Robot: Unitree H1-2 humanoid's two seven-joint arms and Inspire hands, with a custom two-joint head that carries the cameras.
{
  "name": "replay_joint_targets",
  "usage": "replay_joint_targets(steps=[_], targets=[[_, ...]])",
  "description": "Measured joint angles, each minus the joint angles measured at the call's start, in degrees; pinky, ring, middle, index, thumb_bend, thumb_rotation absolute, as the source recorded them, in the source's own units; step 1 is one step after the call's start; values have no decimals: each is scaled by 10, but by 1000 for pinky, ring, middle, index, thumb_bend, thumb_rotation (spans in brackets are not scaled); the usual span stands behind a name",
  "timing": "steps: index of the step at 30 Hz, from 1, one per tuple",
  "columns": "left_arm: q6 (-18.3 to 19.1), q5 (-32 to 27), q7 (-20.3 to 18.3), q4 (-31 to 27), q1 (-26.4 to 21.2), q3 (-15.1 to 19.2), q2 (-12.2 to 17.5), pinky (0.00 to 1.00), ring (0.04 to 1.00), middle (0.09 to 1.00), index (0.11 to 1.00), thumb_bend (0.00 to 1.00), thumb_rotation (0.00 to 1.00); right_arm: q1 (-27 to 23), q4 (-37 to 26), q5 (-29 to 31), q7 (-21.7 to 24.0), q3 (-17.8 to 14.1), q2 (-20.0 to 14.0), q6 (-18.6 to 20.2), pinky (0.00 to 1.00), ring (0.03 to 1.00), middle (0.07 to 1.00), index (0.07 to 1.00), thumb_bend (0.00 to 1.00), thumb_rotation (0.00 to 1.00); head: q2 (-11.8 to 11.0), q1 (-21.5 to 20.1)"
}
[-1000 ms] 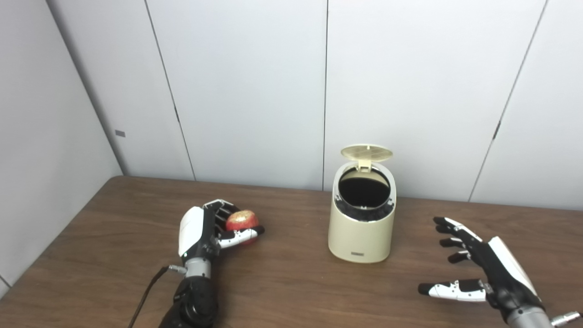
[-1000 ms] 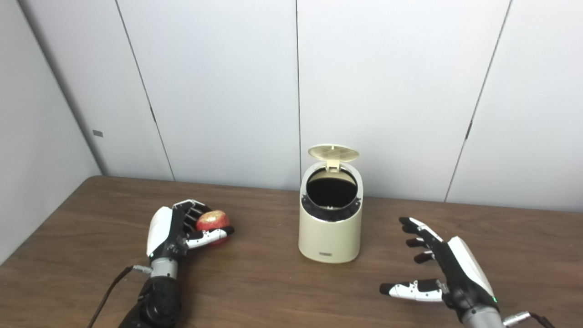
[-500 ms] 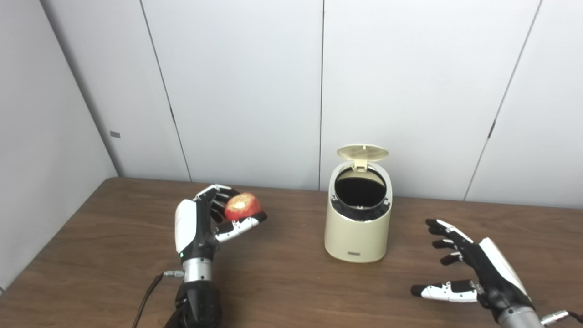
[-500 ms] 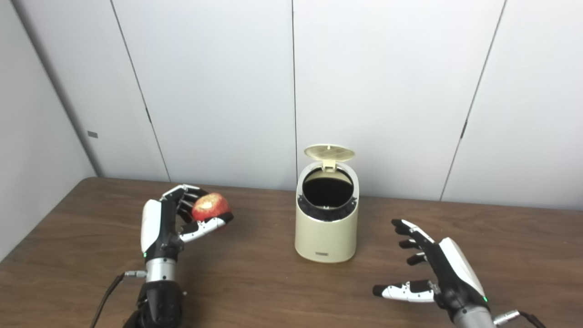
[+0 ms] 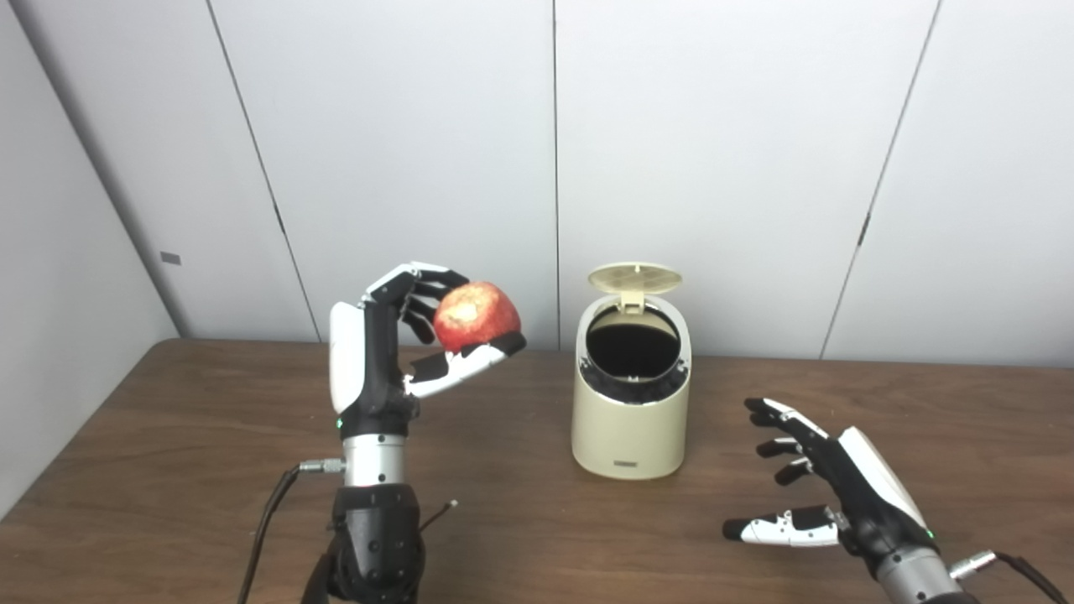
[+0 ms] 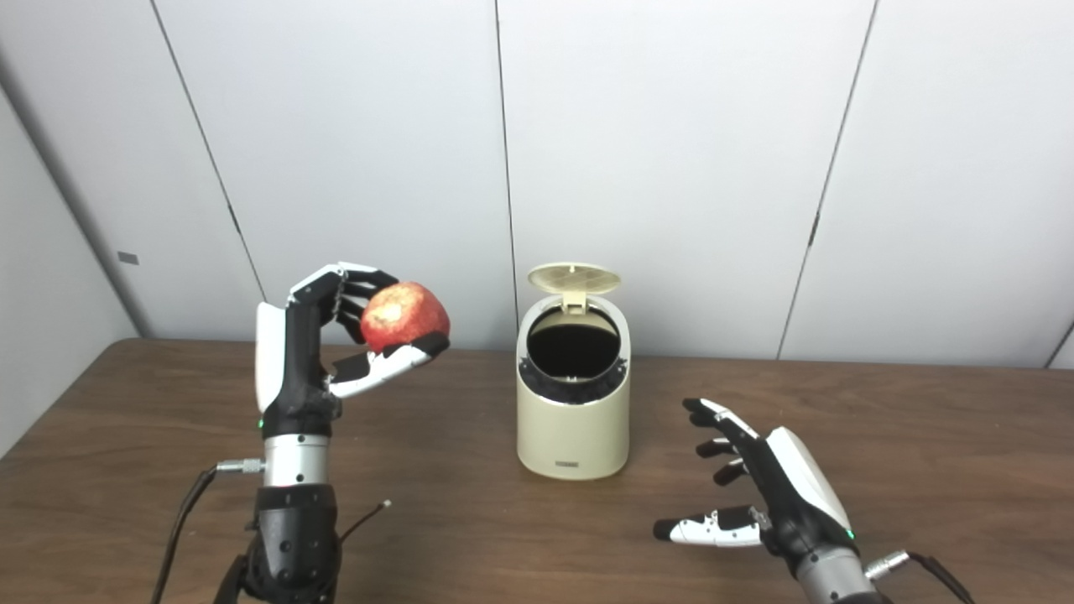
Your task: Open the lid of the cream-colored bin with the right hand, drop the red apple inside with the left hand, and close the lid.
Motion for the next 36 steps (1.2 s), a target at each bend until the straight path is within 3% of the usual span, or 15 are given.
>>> replay_joint_targets(steps=[10,19,27,36], targets=[[16,24,-15,13,-37,-20,-43,248,367,463,487,528,0,-4,0,-12,0,7,12,3,564,727,841,871,764,186,0,-13],[-19,23,12,106,-52,-28,-62,253,351,443,500,526,0,-7,0,-13,0,9,18,7,544,722,841,857,769,208,-1,-23],[-34,38,39,161,-84,-46,-68,233,347,436,500,526,0,-8,-1,-22,0,12,21,11,536,718,847,865,759,234,-1,-33],[-68,30,53,213,-95,-51,-78,274,384,448,497,526,0,-10,-3,-33,0,17,26,27,517,702,839,862,762,224,-2,-40]])
